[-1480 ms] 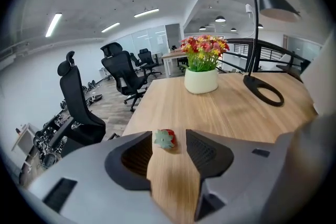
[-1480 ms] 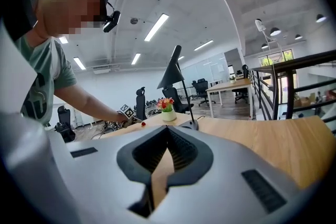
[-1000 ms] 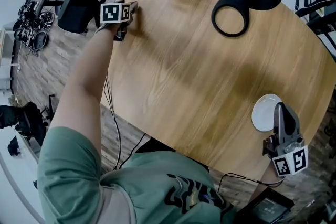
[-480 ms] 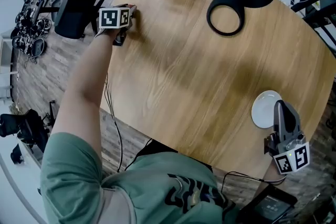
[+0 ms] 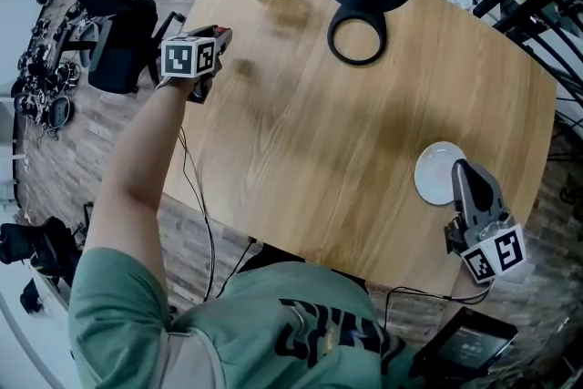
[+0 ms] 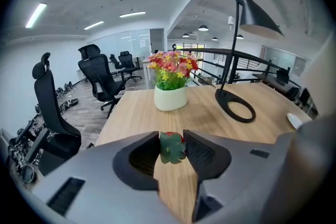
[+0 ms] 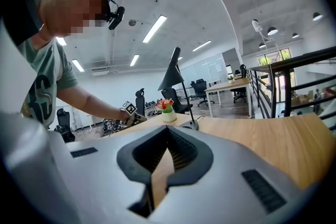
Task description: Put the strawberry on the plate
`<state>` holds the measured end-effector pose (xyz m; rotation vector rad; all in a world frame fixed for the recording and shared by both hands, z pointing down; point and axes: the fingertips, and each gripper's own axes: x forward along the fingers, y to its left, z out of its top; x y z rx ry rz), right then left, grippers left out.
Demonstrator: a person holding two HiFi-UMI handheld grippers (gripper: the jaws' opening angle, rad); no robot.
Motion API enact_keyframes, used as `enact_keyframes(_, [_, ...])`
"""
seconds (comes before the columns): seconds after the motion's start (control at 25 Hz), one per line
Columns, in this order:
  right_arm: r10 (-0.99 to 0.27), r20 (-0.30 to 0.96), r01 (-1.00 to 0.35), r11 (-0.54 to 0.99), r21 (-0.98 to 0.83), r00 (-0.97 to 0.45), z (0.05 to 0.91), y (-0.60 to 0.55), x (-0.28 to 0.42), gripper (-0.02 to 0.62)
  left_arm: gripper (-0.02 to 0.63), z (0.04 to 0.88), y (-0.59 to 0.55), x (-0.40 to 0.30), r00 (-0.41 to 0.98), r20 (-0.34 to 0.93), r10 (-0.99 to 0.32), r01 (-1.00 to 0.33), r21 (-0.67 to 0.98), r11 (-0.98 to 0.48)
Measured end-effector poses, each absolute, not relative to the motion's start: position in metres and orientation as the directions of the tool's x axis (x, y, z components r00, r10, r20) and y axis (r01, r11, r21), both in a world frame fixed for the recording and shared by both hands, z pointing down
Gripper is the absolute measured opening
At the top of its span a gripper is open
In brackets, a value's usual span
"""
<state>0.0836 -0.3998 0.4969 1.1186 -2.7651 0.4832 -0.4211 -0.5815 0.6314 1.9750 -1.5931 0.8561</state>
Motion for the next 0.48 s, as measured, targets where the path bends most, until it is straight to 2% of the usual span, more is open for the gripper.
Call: enact_keyframes(0.48, [-0.695,0.242,-0.736,0.646,-0.204,-0.677,0.481,-0.385,0.125,0.006,0.150,0.564,-0.575,-0.310,0.299,0.645,-0.703,-0.929,0.030,-0.368])
